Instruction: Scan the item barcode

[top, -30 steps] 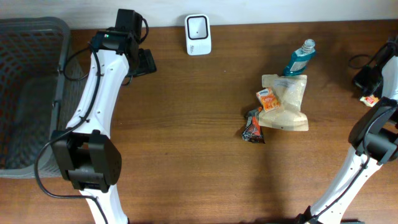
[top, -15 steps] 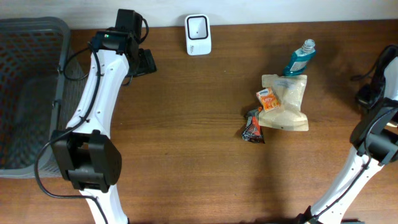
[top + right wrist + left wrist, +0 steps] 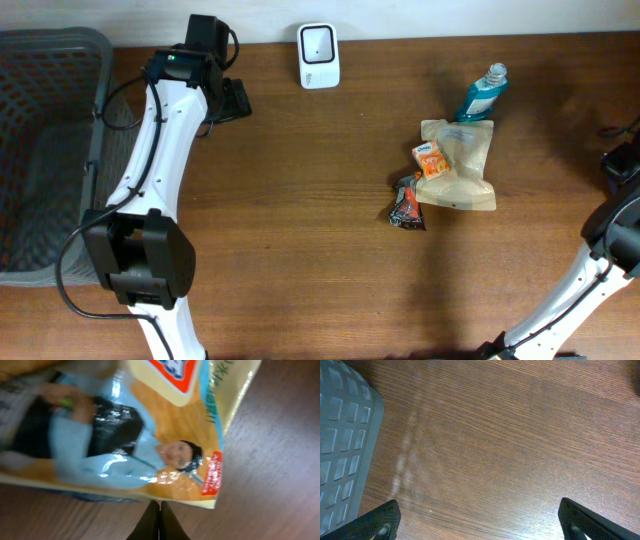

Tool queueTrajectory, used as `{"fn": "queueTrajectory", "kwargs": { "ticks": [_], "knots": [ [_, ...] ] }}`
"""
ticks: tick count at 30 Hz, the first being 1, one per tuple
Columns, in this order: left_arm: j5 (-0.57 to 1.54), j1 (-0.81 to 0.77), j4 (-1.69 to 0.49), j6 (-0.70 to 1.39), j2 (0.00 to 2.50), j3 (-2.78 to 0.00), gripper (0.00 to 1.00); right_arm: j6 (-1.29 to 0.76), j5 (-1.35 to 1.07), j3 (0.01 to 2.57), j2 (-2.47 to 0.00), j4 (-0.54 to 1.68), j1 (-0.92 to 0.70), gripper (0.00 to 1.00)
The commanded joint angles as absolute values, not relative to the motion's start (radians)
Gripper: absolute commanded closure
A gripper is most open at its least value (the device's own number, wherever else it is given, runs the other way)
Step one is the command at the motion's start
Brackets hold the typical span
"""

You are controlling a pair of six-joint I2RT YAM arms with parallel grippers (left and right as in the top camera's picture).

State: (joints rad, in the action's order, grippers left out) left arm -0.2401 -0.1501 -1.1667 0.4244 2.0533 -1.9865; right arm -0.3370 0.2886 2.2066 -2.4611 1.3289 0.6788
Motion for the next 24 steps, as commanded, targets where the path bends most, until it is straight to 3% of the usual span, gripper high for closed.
{"fn": "queueTrajectory", "kwargs": {
  "ticks": [1, 11, 18, 20, 24],
  "knots": [
    [-0.244, -0.154, -1.168, 0.437, 2.069, -1.981, 0.01, -0.344, 0.213, 2.210, -2.416, 1.292, 0.667, 0.96],
    [-0.244, -0.154, -1.169, 0.437, 2.069, -1.981, 0.01, -0.310, 0.131, 2.262, -2.346, 1.207, 0.616, 0.96],
    [-0.244, -0.154, -1.168, 0.437, 2.069, -1.981, 0.01, -0.258, -0.221, 2.439, -2.203, 1.200, 0.537, 0.93],
    [-0.244, -0.154, -1.168, 0.437, 2.069, -1.981, 0.01, -0.257, -0.329, 2.462, -2.172, 1.183, 0.493, 0.84],
    [-0.244, -0.154, -1.168, 0.437, 2.069, -1.981, 0.01, -0.120, -0.415, 2.464, -2.157, 1.169, 0.390, 0.49]
  ]
}}
